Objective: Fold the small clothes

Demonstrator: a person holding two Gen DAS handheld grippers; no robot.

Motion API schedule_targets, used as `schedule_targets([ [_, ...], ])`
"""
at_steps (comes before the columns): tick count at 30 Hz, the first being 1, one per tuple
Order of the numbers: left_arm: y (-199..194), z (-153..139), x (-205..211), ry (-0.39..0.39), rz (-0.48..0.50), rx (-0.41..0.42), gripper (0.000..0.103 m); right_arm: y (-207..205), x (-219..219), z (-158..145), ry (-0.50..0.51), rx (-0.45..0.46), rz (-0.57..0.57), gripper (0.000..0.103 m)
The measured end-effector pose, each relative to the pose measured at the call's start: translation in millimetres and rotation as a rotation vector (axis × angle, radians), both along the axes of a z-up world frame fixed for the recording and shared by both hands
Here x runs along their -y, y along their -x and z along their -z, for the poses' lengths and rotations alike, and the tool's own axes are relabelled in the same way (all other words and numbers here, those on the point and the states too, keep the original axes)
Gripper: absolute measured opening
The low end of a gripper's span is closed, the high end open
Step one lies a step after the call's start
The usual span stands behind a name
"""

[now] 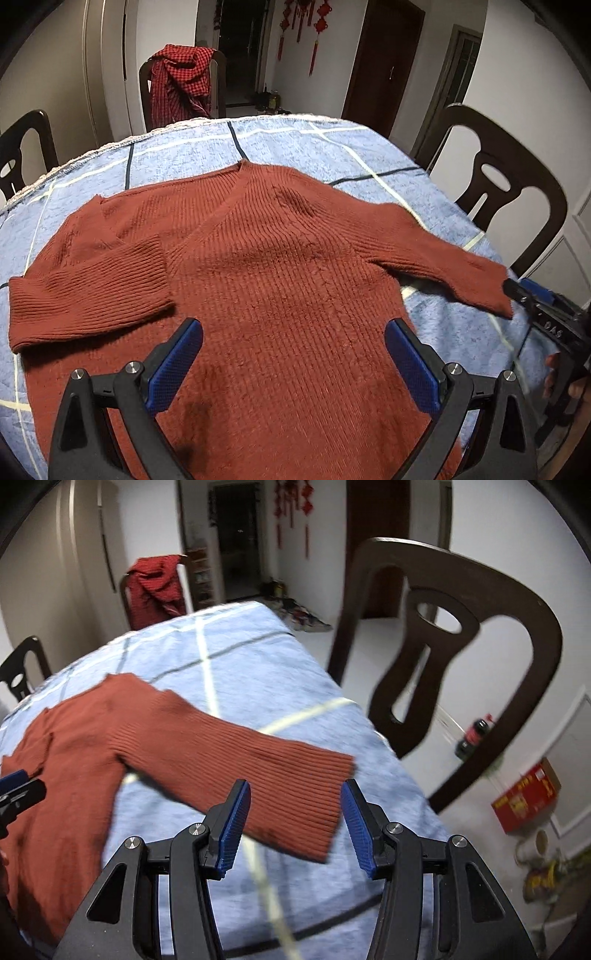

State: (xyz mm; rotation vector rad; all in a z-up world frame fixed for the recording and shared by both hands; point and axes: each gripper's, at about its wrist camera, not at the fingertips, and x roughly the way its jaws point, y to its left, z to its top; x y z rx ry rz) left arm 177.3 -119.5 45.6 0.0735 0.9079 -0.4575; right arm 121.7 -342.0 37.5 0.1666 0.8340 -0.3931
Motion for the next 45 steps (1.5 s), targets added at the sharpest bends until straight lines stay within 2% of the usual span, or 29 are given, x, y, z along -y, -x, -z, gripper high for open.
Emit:
schedule_targets([
  [11,-5,26,8,-0.05,-0.003,-0.041,0.1,-3,20,13,-0.016,-0.027,0.026,0.053],
  [14,-2,28,10,-0.071,0.011,-0.019,0.1,-3,23,16,-0.027,-0.019,0.017,0.054],
  [19,-2,29,6,-0.045,-0.011,-0.015,0.1,-7,23,19,-0.027,-0.027,0.018,0.056],
  [24,1,32,16,-0.124,0.002,0.0,0.1,-9,22,19,-0.022,-0.029,0.03,0.056],
  [26,-1,32,15,-0.12,-0.001,-0.01,0.1,-7,22,18,-0.026,-0.016,0.022,0.056],
  [27,-2,31,14,-0.116,-0.002,-0.017,0.1,-7,22,18,-0.03,-0.011,0.017,0.054],
  [31,-2,27,15,-0.101,-0.005,-0.035,0.1,-4,21,15,-0.056,0.02,-0.008,0.026],
  [34,1,23,17,-0.076,0.006,-0.035,0.1,-4,19,15,-0.09,0.034,-0.041,0.017],
  [37,6,15,23,-0.038,0.035,-0.031,0.1,-4,17,13,-0.16,0.064,-0.104,0.01],
  [40,12,6,33,-0.022,0.08,-0.003,0.1,-3,11,9,-0.21,0.111,-0.162,0.01],
  [45,21,2,48,-0.01,0.143,0.001,0.1,-8,4,9,-0.38,0.129,-0.325,0.01],
])
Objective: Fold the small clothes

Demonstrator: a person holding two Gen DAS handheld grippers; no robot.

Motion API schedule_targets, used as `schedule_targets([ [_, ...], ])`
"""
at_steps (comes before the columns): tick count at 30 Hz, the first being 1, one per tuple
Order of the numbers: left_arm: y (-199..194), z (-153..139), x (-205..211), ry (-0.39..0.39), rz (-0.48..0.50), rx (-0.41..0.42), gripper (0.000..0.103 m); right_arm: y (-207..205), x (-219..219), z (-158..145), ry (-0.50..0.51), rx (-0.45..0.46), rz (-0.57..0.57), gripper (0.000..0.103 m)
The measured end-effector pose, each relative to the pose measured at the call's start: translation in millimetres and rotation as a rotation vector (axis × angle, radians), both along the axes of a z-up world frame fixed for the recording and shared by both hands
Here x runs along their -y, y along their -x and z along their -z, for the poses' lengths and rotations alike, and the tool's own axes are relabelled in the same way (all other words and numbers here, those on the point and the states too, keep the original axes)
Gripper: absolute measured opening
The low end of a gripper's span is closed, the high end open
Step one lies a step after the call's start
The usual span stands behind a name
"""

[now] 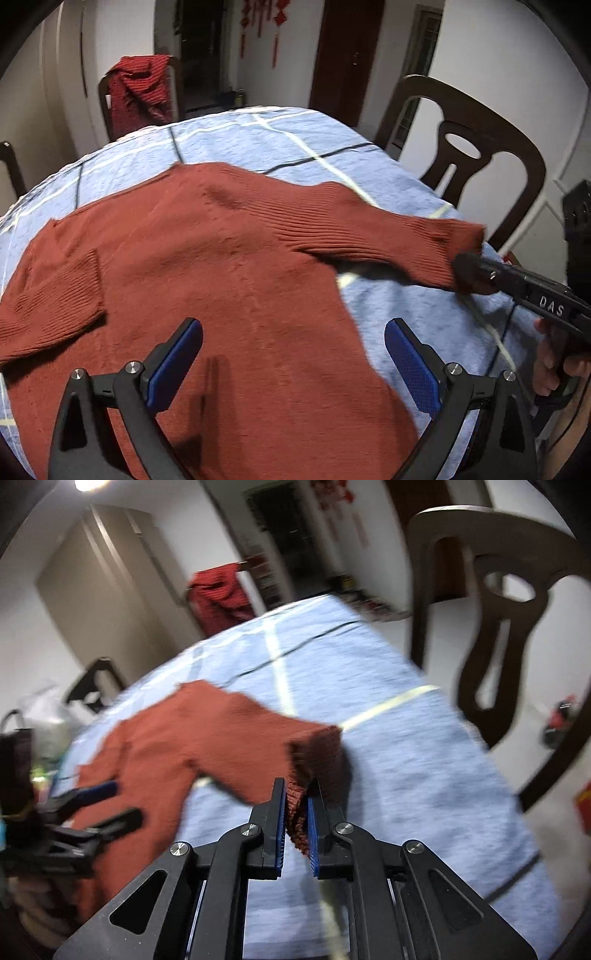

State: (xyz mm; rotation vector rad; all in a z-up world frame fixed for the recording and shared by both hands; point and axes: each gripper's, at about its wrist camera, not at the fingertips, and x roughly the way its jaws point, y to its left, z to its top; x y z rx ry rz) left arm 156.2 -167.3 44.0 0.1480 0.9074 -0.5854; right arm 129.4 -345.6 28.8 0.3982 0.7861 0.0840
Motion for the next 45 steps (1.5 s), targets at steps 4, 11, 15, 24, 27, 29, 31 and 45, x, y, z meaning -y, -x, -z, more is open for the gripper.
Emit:
schedule_targets([
  [4,6,2,10,0.01,0.032,-0.019,0.1,0,-8,3,-0.094,-0.008,-0.068,0.013],
  [11,16,1,21,0.034,0.069,-0.037,0.1,8,12,12,-0.272,-0.027,-0.026,0.024],
  [15,21,0,29,0.043,0.086,-0.036,0.1,19,20,16,-0.419,-0.009,-0.07,0.045],
  [24,34,-7,47,0.081,0.121,-0.046,0.1,45,45,18,-0.533,0.044,-0.026,0.047],
  [27,37,-9,56,0.099,0.132,-0.05,0.1,55,54,16,-0.54,0.083,0.032,0.047],
  [29,39,-10,65,0.104,0.143,-0.047,0.1,65,61,12,-0.508,0.11,0.089,0.047],
  [31,41,-10,74,0.093,0.157,-0.038,0.1,72,64,9,-0.47,0.115,0.127,0.047],
  [45,47,-5,155,-0.047,0.306,0.069,0.097,110,76,-11,-0.325,0.176,0.239,0.047],
])
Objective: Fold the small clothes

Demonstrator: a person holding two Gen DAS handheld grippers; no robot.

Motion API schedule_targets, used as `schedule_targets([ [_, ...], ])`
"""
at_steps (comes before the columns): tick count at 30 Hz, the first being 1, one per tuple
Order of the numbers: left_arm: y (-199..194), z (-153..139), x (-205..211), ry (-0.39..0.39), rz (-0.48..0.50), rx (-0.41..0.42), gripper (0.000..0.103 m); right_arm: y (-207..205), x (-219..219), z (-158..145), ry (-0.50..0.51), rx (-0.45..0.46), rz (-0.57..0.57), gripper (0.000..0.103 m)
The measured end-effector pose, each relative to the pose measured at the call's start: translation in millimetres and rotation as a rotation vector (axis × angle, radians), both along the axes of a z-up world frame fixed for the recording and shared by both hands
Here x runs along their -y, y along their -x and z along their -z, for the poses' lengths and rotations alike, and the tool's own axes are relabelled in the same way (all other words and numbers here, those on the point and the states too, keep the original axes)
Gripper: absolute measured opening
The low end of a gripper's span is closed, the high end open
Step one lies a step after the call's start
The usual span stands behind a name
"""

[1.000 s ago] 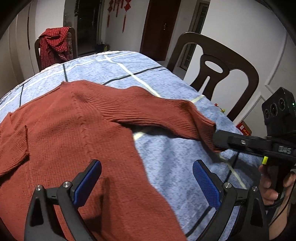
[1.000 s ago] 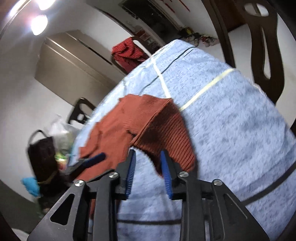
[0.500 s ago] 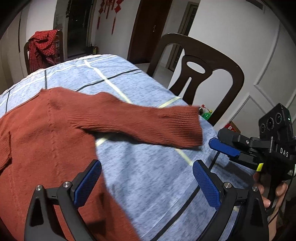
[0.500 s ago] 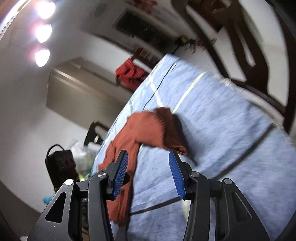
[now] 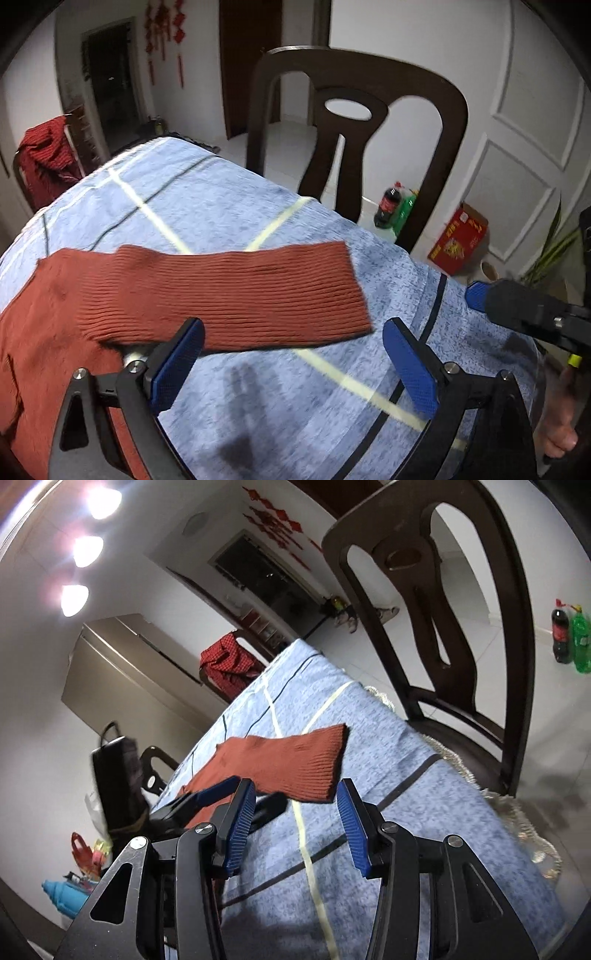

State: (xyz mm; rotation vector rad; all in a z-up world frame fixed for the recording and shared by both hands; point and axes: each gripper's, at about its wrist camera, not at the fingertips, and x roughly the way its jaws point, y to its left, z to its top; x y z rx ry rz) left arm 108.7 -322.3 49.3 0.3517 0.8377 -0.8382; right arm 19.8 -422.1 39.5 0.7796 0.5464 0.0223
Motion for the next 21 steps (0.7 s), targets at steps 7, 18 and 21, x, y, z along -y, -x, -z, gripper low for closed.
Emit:
schedule_targets([
  [7,0,12,25,-0.068,0.03,0.021,0.095,7,4,-1,0.005,0.007,0.02,0.047],
  [18,7,18,43,-0.155,0.05,0.134,0.083,6,4,-3,0.016,0.002,0.024,0.047],
  [21,5,18,43,-0.144,0.054,0.11,0.075,6,3,-3,0.014,0.002,0.026,0.047],
])
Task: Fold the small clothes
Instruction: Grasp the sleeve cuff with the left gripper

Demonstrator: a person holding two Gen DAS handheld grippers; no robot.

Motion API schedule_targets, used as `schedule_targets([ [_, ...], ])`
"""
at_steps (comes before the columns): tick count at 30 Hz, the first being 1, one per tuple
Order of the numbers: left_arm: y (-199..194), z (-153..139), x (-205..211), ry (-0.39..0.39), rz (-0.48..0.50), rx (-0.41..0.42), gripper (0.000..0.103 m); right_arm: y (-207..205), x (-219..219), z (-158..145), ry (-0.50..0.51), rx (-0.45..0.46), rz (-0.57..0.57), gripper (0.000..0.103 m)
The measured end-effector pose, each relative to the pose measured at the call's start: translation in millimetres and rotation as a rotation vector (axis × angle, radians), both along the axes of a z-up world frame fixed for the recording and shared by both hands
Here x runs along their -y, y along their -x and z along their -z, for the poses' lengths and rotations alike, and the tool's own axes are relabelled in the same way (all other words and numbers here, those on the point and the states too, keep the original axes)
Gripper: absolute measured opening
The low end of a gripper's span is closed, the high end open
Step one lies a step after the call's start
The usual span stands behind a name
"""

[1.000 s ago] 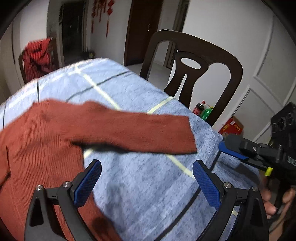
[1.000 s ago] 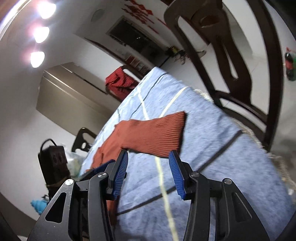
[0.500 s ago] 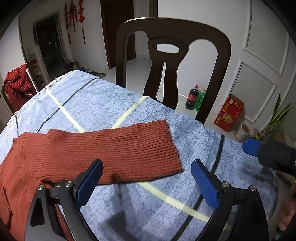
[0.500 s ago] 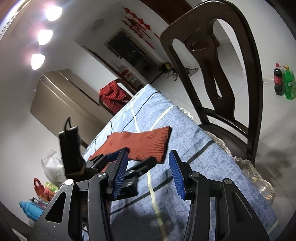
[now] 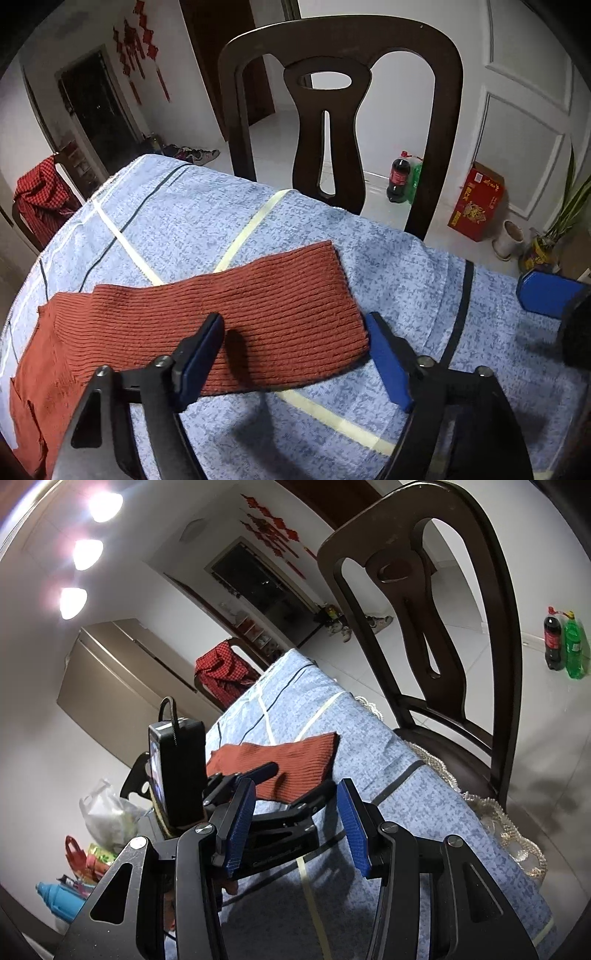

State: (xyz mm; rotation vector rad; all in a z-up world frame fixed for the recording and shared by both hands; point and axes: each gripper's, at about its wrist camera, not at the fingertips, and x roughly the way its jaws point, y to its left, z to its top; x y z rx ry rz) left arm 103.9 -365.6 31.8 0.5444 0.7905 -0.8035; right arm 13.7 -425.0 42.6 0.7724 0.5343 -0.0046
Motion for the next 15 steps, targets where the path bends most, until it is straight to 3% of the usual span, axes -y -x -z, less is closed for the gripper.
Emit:
schedule_targets([
  [3,-1,-1,2,0.009,0.007,-0.025,0.061,0,-1,0,-0.001,-0.001,0.001,0.047],
  [5,-2,-2,2,0.007,0.012,-0.035,0.041,0,-2,-1,-0.001,-0.005,0.003,0.047],
  [8,-6,-6,1,0.017,0.012,-0.039,0.026,0,-4,-1,-0.004,-0.007,0.003,0.047],
  [15,-19,-18,-14,0.087,-0.033,-0.059,0.022,-3,-9,-1,-0.002,-0.011,-0.004,0.047],
])
